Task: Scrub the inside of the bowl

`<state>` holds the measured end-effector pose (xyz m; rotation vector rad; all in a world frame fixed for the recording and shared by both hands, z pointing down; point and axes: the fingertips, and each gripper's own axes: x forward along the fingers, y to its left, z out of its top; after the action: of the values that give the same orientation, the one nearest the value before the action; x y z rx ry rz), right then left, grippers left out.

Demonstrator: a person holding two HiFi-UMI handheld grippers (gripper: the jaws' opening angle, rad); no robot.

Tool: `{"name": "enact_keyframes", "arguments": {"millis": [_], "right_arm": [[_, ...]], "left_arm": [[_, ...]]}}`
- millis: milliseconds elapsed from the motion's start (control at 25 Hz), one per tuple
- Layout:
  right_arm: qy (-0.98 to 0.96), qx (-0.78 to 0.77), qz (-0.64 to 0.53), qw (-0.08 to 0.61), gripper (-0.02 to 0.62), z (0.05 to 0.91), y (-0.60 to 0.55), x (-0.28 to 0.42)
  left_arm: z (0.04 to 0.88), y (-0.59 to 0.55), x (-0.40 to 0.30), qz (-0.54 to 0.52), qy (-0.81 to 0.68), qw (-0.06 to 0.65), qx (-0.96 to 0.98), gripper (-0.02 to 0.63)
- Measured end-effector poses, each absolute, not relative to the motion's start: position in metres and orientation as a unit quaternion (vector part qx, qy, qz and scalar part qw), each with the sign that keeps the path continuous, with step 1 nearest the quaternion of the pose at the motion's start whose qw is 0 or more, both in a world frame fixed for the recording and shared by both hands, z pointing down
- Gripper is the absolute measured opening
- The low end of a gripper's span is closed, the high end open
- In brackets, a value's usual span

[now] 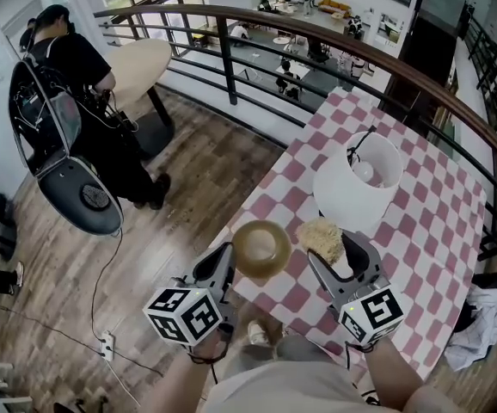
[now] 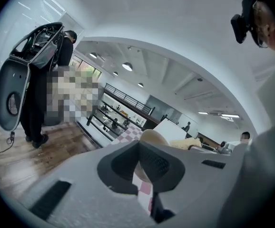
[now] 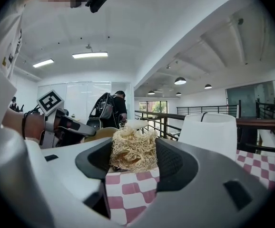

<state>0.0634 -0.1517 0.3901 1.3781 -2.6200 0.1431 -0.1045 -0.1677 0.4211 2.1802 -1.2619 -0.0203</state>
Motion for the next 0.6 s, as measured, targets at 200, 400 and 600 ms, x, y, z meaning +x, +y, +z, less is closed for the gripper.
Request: {"name": "enact_keyframes", "arguments": {"millis": [200,400,600], "right_arm": [[-0.876,0.469,0.043,0.108,0.249,0.399,-0.157,0.048],[-0.873,0.469,0.059,0.120,0.249,0.423,-0.168,0.040],[-0.870,0.471,0.076,0.128,0.249,0.448,-0.176,0.039]], "left_arm": [[0.447,-0.176,-0.093,0.015,-0.476,0.324,0.817,0.015],[0.478,-0.185,-0.090,0.042,-0.474,0.346,0.808,0.015],[0.515,-0.189,-0.086,0.055,-0.473,0.371,0.797,0.015]]}}
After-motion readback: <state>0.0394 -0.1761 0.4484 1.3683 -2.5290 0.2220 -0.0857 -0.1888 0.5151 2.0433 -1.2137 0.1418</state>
